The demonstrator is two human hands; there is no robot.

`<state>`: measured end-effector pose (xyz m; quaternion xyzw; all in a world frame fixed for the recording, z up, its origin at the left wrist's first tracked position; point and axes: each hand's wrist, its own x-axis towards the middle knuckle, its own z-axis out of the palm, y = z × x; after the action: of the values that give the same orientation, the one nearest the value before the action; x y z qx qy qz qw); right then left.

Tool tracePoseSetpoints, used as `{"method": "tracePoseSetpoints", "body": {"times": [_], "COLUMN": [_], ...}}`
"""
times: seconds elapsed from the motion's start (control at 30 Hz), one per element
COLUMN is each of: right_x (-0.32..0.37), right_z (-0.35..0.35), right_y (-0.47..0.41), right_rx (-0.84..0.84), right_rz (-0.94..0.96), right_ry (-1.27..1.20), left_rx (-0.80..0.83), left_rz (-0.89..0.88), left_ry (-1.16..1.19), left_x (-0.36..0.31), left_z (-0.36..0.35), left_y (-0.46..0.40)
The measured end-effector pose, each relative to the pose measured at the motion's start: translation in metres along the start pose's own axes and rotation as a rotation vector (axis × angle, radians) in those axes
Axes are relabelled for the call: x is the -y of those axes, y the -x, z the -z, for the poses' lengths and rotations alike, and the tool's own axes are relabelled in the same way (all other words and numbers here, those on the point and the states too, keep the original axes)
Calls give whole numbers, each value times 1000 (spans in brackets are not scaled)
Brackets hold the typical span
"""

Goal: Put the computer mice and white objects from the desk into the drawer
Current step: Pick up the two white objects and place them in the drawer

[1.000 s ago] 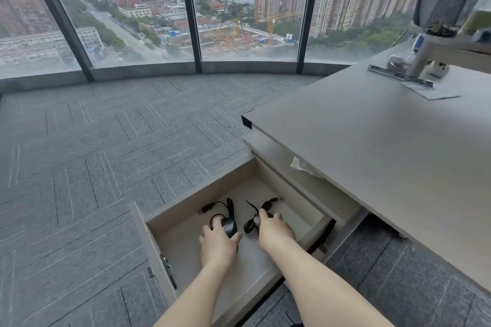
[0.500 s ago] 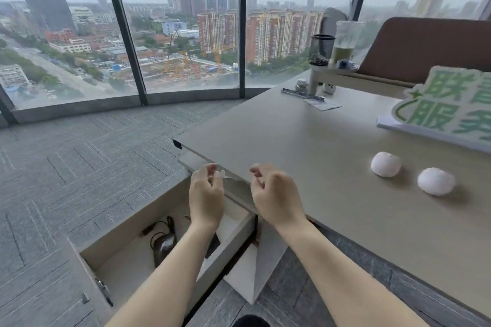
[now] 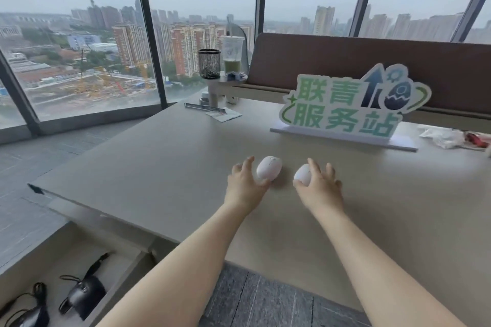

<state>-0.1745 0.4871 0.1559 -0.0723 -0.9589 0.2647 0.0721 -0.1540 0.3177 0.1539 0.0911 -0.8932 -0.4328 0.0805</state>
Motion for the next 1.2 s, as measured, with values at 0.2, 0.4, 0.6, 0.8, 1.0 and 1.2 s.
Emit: {"method": "tracePoseSetpoints", "body": {"times": [0.2,0.4,0.6,0.8,1.0,1.2], "right_x": [3,2,2,92,195,249], "right_z": [-19,-22,-17,-31,-97,-187], "right_y": [-28,-26,9,112,232,314], "right_rx": [23,-11,-51,17,385,706], "right_rz": [-24,19,202,459,659,675], "right_ry": [154,184,69,-306,-460,-190], "left_rx": [8,-41,-123,-411,-559,-342], "left_rz": [13,-79,-18,39,331,781], "left_ry": [-163,-319,-342,-63,-178,-423], "left_x": [-7,-2,11,76,186,284], "left_z": [-36,-34,3,110,223,262], "left_y": [-37,-40,1,87,184,239]}}
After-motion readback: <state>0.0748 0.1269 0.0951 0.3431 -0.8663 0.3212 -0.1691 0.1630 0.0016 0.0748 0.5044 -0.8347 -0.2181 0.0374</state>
